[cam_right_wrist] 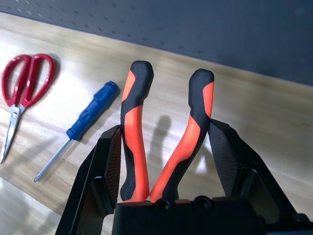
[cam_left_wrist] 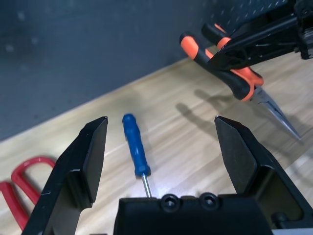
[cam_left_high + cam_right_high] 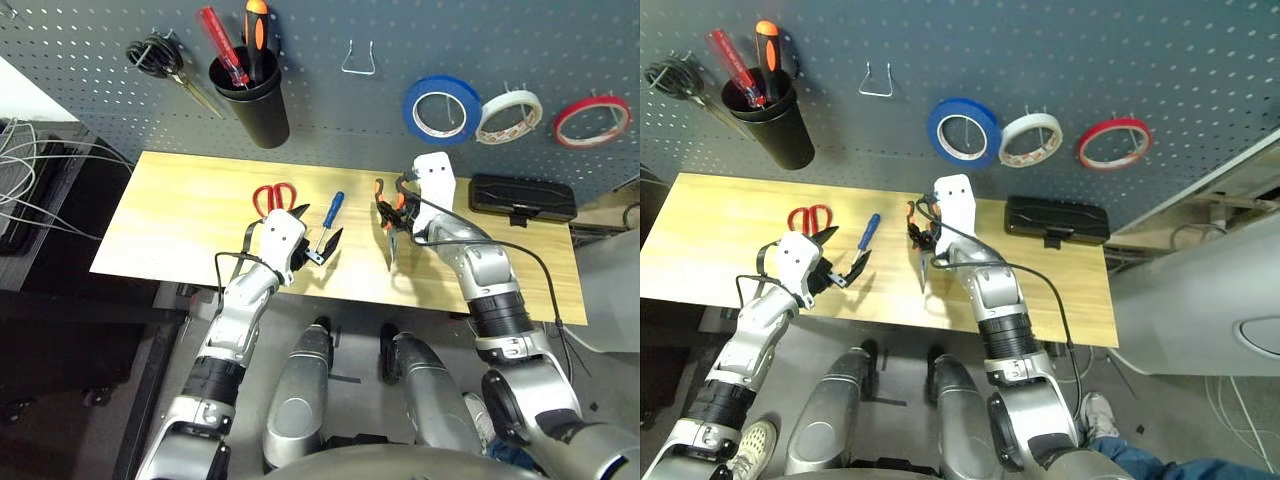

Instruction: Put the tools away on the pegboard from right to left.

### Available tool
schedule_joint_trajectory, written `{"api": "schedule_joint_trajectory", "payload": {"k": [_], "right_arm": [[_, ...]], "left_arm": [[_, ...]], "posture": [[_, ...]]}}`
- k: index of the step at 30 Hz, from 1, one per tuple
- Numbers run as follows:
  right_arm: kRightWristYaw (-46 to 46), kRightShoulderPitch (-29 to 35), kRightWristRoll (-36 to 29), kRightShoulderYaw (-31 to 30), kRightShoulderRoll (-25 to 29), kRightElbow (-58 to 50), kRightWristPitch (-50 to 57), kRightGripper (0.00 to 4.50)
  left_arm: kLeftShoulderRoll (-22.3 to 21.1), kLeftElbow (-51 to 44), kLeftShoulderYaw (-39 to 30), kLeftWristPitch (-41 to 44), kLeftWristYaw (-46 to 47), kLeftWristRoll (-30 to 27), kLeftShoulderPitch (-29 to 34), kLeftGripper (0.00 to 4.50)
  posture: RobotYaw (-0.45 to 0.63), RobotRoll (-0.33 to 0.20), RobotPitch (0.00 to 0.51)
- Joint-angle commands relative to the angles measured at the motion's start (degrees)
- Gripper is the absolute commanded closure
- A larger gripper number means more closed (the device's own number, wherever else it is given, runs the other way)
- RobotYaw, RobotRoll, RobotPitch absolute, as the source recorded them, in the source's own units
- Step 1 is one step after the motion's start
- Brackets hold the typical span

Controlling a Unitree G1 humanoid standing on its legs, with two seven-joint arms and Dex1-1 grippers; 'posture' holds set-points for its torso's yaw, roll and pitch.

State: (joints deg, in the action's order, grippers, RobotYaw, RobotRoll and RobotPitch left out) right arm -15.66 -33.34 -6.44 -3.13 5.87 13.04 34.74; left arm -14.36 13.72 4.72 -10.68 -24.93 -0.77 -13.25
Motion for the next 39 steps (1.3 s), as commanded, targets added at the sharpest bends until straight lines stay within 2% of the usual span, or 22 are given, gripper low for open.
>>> {"api": "schedule_joint_trajectory", "payload": {"k": [1, 11, 20, 39], "right_arm": [[-2.5, -0.7, 0.2, -1.3, 0.4, 1.2, -3.5, 1.44], [-4.1, -4.2, 2.0, -1.4, 1.6, 5.4, -14.0, 1.44], [-2.7, -6.1, 2.3, 0.1, 1.6, 8.6, -18.6, 1.44], [-7.4, -7.9, 1.9, -1.1, 0.4, 2.0, -25.4, 1.44]], "left_arm": [[0.2, 0.4, 0.0, -0.8, -0.4, -0.6, 1.0, 0.0], [-0.2, 1.1, -0.7, -2.1, -0.3, -1.2, -0.5, 0.0], [-0.1, 1.2, -0.5, -2.6, -0.4, -1.3, -0.6, 0.0], [0.0, 1.2, -0.5, -3.0, -0.6, -1.3, -1.2, 0.0]], "posture": [[0.15, 0.0, 0.24], [0.15, 0.0, 0.227], [0.15, 0.0, 0.226], [0.14, 0.0, 0.221]]}}
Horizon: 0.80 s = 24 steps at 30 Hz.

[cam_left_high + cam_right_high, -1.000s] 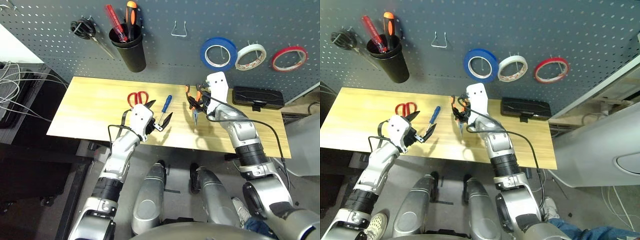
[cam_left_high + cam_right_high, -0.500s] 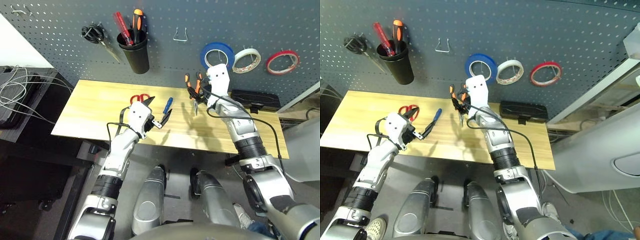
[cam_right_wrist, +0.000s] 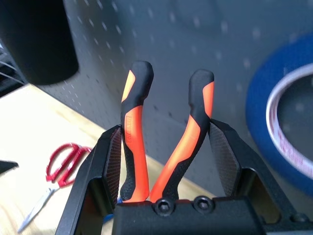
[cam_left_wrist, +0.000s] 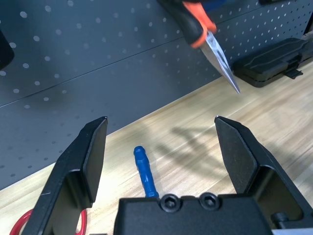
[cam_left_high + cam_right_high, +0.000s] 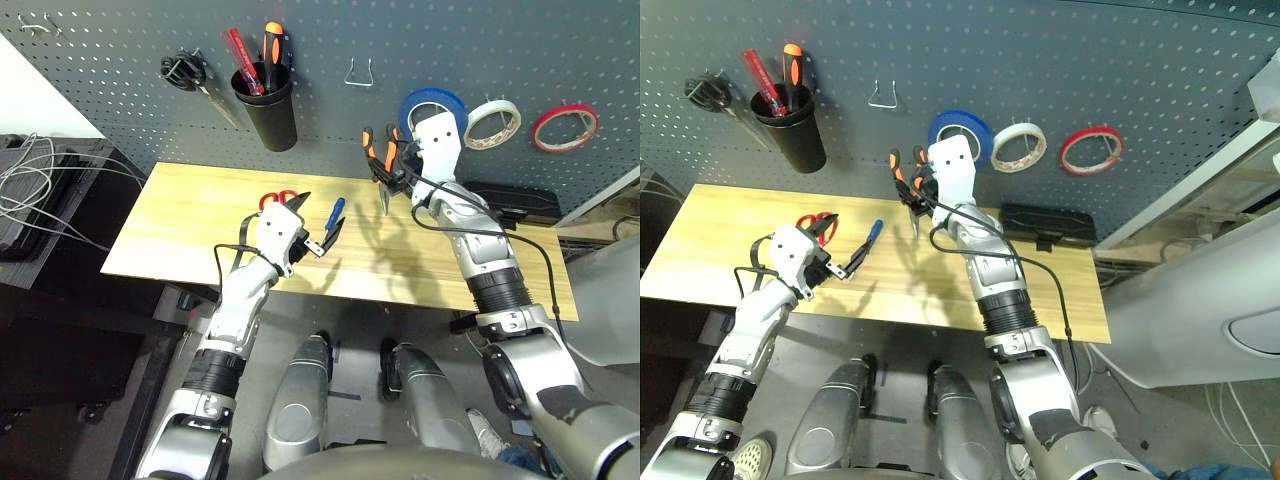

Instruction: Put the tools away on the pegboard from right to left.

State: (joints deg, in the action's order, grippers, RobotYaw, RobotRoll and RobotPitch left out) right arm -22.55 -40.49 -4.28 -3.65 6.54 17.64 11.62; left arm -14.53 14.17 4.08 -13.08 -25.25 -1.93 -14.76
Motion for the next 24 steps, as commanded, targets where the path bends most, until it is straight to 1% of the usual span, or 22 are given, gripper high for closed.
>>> {"api": "schedule_joint_trajectory", "payload": {"k": [1, 9, 13, 19, 24], "right_arm": [[-0.5, -0.9, -0.2, -0.5, -0.3, -2.9, -2.7, 1.44], [0.5, -3.1, -0.9, 1.1, -1.0, -3.9, -8.5, 1.44], [1.0, -4.3, -1.7, 1.9, -1.5, -4.2, -10.7, 1.44], [2.4, -7.0, -2.6, 3.5, -2.2, -3.8, -14.4, 1.44], [3.6, -9.5, -3.2, 4.3, -2.9, -2.7, -16.7, 1.44]], "left_arm": [[0.2, 0.8, 0.2, -0.6, -0.3, -0.1, 0.3, 0.0], [0.6, 1.5, 0.0, -0.9, -0.2, -0.4, -1.2, 0.0], [1.5, 1.0, -0.5, -1.4, -0.7, -2.1, -1.5, 0.0], [4.4, -1.9, -2.8, -2.1, -1.7, -8.4, -1.8, 0.0], [5.9, -3.1, -4.6, -2.4, -1.7, -11.5, -3.0, 0.0]], "posture": [[0.14, 0.0, 0.22], [0.14, 0.0, 0.218], [0.14, 0.0, 0.218], [0.14, 0.0, 0.216], [0.14, 0.0, 0.213]]}}
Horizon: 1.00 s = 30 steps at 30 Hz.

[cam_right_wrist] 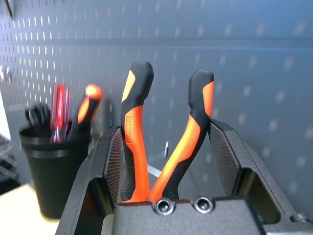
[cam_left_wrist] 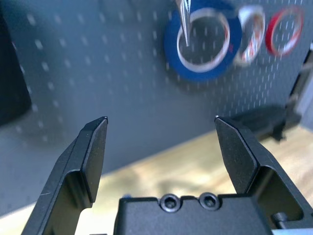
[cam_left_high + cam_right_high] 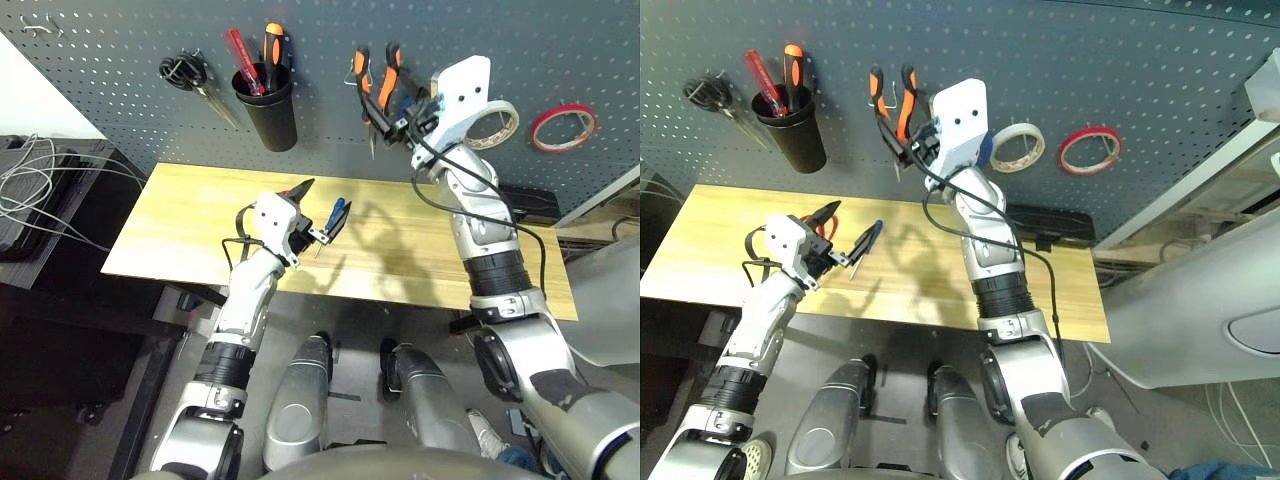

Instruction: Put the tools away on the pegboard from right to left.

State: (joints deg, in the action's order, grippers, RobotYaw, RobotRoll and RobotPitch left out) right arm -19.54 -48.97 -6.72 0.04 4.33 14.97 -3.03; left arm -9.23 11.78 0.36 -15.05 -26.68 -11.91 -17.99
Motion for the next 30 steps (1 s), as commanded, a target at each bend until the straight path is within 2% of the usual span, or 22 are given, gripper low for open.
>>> {"api": "schedule_joint_trajectory", "payload": {"k": [1, 9, 19, 30], "right_arm": [[1.0, -1.6, -0.7, 0.8, -0.9, 0.5, -3.2, 1.44], [4.2, -7.2, 1.7, 1.3, -1.8, 8.5, -13.3, 1.44], [9.7, -15.8, 6.9, 1.3, -1.3, 27.7, -29.8, 1.44], [14.5, -23.0, 12.0, 0.0, -1.4, 44.2, -41.8, 1.44]], "left_arm": [[0.7, -0.9, -1.1, -0.5, -0.2, -1.7, -0.1, 0.0], [1.0, -0.8, -1.1, -0.8, -0.2, -1.2, -1.1, 0.0], [1.2, -0.5, -1.0, -1.3, 0.3, -0.5, -2.0, 0.0], [0.9, -1.0, -1.0, -1.3, 0.8, 0.0, -1.7, 0.0]], "posture": [[0.14, 0.0, 0.213], [0.14, 0.0, 0.213], [0.15, 0.0, 0.219], [0.17, 0.0, 0.222]]}}
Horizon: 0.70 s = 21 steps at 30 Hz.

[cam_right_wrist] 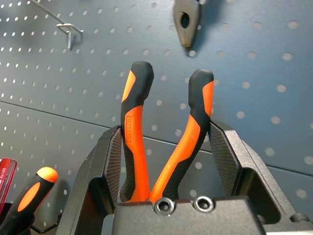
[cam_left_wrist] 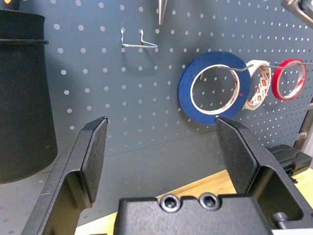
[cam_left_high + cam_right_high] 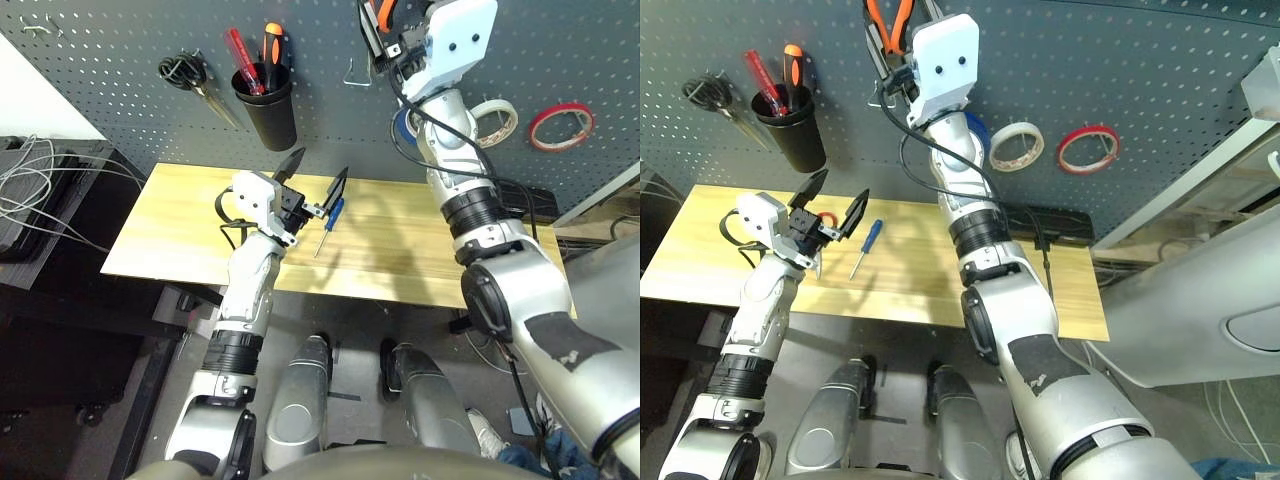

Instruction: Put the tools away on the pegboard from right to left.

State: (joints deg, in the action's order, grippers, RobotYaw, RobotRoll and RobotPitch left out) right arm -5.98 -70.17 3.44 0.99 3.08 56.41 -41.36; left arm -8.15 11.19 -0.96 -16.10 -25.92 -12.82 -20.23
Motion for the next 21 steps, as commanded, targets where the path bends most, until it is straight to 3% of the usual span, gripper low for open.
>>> {"api": "schedule_joint_trajectory", "payload": {"k": [1, 21], "right_arm": [[1.3, -2.1, 2.3, -1.2, -0.2, 3.8, -4.1, 1.44], [8.6, -4.6, 9.7, -3.5, 0.9, 11.5, -9.4, 1.44]], "left_arm": [[-0.2, -0.4, 0.3, -0.3, 0.1, 0.9, 0.6, 0.0], [-1.1, -2.1, 0.4, 0.3, 0.6, 1.0, 2.1, 0.0]], "posture": [[0.18, 0.0, 0.224], [0.2, 0.0, 0.232]]}}
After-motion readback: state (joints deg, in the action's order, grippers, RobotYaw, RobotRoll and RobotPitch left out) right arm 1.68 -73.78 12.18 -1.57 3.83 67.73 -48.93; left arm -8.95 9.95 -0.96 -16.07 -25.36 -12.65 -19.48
